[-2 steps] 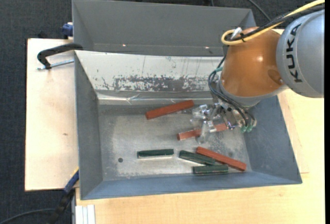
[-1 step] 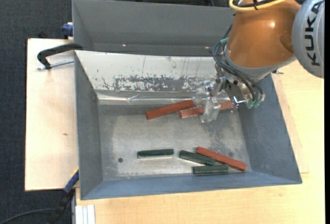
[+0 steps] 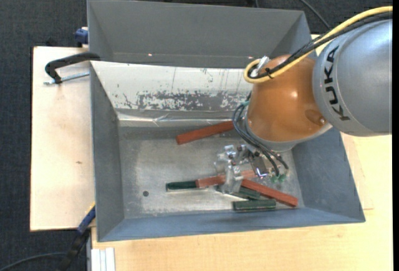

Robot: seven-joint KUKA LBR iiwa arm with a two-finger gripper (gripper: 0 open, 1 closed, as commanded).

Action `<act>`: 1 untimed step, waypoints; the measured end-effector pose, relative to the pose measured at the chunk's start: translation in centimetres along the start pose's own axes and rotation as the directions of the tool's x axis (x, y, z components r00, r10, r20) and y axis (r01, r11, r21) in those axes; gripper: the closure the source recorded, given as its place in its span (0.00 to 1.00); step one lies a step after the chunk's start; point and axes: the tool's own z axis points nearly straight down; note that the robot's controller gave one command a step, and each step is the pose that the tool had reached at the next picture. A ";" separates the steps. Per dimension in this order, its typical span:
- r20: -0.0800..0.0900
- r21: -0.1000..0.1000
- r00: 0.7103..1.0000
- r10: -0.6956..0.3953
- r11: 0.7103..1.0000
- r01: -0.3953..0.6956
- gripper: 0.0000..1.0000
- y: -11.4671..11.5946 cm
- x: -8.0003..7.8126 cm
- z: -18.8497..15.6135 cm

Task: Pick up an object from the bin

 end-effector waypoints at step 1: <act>0.015 0.002 1.000 -0.009 1.000 0.009 1.00 1.5 -3.5 2.0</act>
Offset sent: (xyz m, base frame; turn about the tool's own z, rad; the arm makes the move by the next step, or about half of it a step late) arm 0.0300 0.0186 -0.0198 -0.0057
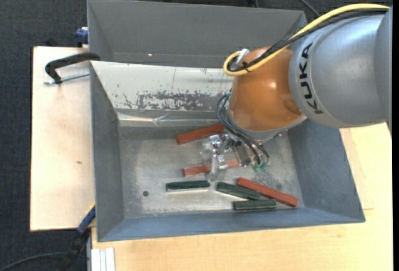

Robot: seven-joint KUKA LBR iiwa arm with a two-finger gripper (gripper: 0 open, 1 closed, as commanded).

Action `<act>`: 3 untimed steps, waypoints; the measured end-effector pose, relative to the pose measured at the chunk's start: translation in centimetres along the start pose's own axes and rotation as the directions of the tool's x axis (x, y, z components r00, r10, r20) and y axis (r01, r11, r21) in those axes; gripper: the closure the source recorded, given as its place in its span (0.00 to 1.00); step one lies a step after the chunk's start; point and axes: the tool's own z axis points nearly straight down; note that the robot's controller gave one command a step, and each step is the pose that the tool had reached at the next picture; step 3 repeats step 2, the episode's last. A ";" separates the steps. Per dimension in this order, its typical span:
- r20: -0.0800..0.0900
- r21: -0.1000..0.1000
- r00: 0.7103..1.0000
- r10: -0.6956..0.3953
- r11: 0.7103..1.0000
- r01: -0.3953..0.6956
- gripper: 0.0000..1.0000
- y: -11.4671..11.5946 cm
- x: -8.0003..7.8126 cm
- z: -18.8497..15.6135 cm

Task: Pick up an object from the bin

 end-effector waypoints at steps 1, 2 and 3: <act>-0.001 0.001 1.000 0.002 1.000 -0.002 0.00 -0.1 0.1 -0.2; -0.010 0.001 0.996 0.091 0.996 -0.091 0.00 -1.9 -0.2 6.7; -0.010 0.001 0.996 0.091 0.996 -0.091 0.00 -1.9 -0.2 6.7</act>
Offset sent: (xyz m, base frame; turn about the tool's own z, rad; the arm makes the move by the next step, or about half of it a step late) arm 0.0000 0.0000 0.0000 0.0000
